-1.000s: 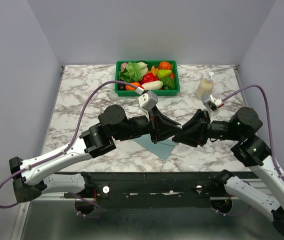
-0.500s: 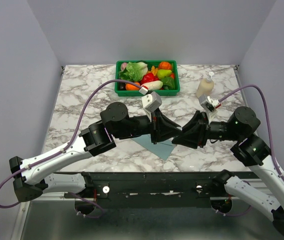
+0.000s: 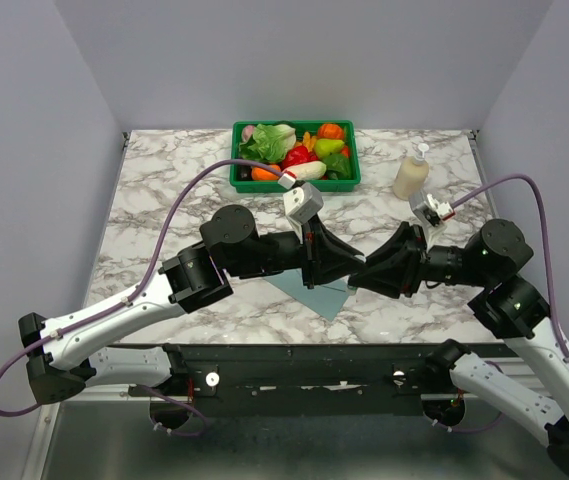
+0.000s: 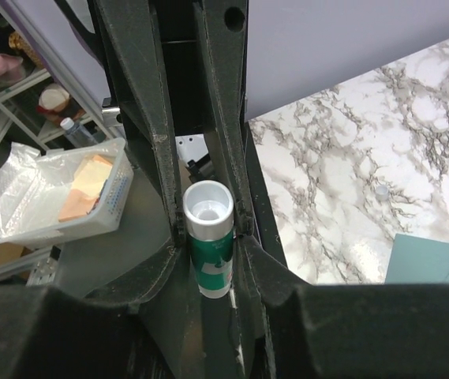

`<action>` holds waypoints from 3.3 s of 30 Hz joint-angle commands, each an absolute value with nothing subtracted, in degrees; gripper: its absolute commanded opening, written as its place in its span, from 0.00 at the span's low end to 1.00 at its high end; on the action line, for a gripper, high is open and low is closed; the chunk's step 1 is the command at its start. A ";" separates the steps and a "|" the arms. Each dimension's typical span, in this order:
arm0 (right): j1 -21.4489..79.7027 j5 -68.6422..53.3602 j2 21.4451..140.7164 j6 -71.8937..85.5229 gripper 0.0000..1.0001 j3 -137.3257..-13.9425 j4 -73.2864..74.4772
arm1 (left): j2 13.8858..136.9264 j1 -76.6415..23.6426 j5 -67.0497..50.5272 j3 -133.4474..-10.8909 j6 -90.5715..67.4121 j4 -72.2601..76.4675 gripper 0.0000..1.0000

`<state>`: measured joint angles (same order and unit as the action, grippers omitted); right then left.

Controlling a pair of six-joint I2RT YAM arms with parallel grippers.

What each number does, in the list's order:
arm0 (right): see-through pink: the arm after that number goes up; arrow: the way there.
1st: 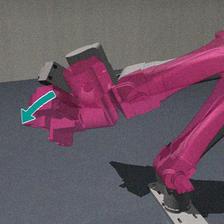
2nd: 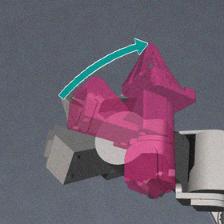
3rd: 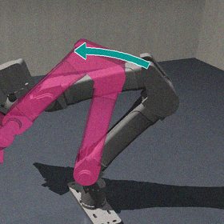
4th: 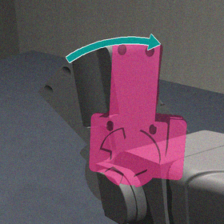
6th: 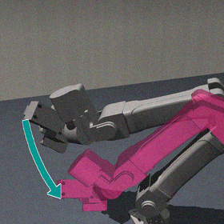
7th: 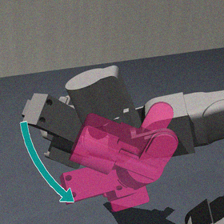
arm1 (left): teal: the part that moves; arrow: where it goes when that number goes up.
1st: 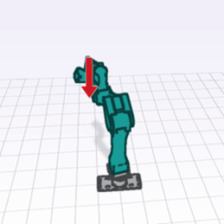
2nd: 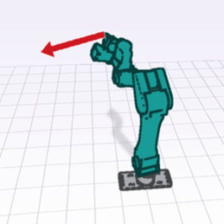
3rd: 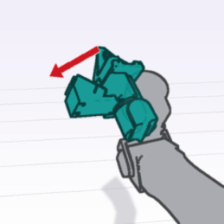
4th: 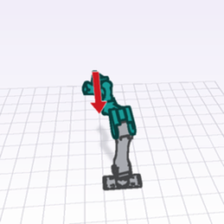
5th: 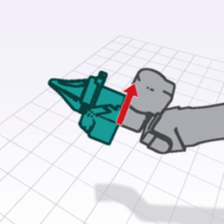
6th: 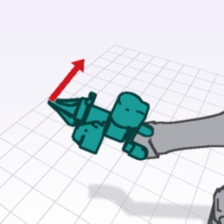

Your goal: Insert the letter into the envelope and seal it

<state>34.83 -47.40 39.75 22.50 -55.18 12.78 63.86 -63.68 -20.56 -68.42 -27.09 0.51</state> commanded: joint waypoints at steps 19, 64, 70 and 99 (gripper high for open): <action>34.80 -47.46 40.78 23.56 0.01 -54.84 8.79 | 64.07 -63.11 -25.75 -68.03 -27.95 -0.26 0.01; 43.85 -21.62 92.97 29.53 0.01 -56.77 -31.45 | 36.39 -2.91 -21.88 -34.54 -31.12 -10.63 0.99; 45.79 -21.62 106.07 33.31 0.01 -63.89 -36.73 | 38.49 -1.06 -21.97 -34.63 -28.13 -10.99 0.99; 51.24 -17.49 124.89 36.21 0.01 -70.84 -42.45 | 37.62 -1.23 -15.03 -36.39 -24.17 -19.86 0.99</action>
<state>50.63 -19.75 123.42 37.12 -69.38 -41.43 38.50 -1.23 -16.64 -35.68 -25.30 -18.61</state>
